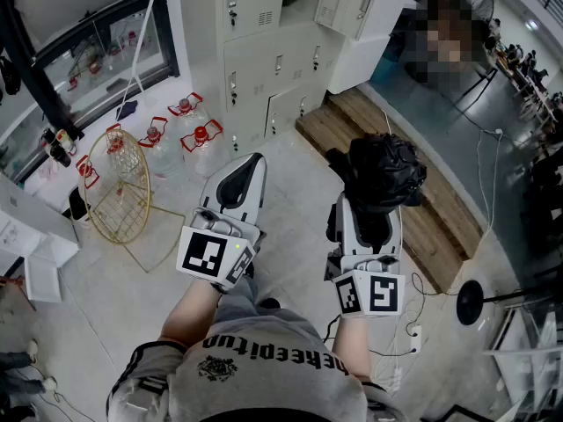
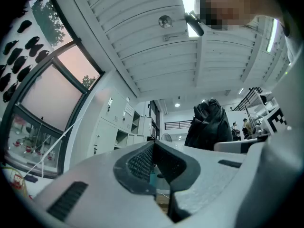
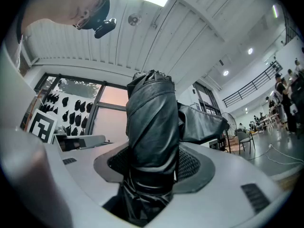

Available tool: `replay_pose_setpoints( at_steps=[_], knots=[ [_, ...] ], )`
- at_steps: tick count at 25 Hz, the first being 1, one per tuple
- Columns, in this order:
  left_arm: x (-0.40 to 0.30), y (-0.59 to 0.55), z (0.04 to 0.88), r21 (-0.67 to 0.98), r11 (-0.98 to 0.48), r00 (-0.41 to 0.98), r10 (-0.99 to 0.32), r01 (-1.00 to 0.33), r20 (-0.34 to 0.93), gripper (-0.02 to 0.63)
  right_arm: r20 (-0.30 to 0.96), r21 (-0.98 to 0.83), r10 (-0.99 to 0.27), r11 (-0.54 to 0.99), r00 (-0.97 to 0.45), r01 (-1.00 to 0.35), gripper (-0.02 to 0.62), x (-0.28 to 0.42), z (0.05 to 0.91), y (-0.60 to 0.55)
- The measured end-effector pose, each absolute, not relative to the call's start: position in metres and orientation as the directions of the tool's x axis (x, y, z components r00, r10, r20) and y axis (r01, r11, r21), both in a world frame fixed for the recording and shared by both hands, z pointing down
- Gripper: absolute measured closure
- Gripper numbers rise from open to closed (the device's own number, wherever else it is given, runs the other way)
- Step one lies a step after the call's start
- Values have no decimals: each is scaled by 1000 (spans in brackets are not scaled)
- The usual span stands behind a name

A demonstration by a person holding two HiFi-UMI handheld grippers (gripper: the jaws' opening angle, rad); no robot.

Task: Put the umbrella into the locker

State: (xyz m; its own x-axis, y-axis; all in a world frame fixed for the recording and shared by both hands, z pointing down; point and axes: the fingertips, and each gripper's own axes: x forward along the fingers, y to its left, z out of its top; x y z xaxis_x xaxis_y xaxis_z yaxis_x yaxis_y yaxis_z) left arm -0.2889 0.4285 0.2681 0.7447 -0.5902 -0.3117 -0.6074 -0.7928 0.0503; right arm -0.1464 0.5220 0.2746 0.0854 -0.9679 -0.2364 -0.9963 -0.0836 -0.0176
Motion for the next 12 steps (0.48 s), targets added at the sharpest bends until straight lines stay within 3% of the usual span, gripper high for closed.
replay_pose_setpoints(
  at_steps=[12],
  knots=[
    [-285,428,266,44,-791,741,-590,-610,-320,603,-234,4,-969,-80,77,-997,351,-146,274,522]
  ],
)
